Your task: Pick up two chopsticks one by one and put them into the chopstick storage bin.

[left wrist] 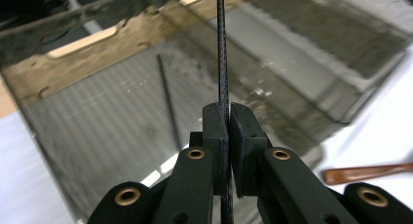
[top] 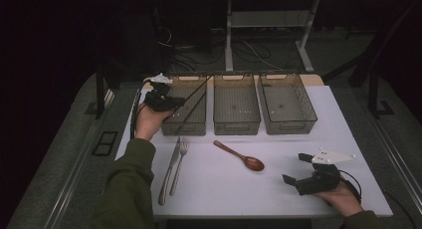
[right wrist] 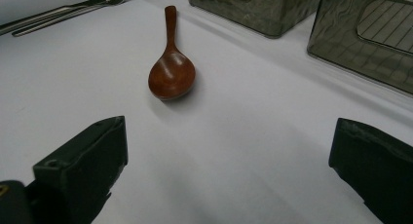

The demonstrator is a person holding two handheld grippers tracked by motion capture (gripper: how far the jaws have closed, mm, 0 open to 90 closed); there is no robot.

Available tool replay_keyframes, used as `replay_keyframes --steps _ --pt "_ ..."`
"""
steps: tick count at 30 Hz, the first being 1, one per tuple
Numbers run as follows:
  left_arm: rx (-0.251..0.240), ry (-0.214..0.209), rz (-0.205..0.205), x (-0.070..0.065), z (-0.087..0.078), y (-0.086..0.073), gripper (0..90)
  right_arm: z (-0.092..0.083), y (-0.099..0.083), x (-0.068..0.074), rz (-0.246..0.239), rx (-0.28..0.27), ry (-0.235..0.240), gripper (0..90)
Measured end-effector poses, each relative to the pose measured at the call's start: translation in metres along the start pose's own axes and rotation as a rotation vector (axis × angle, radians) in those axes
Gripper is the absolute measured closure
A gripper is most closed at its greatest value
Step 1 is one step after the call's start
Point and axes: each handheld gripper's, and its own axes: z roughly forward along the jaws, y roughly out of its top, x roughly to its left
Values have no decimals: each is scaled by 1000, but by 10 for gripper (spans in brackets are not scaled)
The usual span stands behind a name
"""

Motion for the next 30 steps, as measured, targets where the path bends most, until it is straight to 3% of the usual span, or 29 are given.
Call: replay_keyframes --steps 9,19,25,30 --pt "10 51 -78 22 12 -9 849 0 0 0 0 0 0 1" --pt "45 89 -90 28 26 -11 840 -1 0 0 0 1 1 1" --pt "20 102 -84 26 25 -10 699 -1 0 0 1 0 1 1" --pt "-17 82 -72 22 20 -7 610 -1 0 0 0 1 1 1"
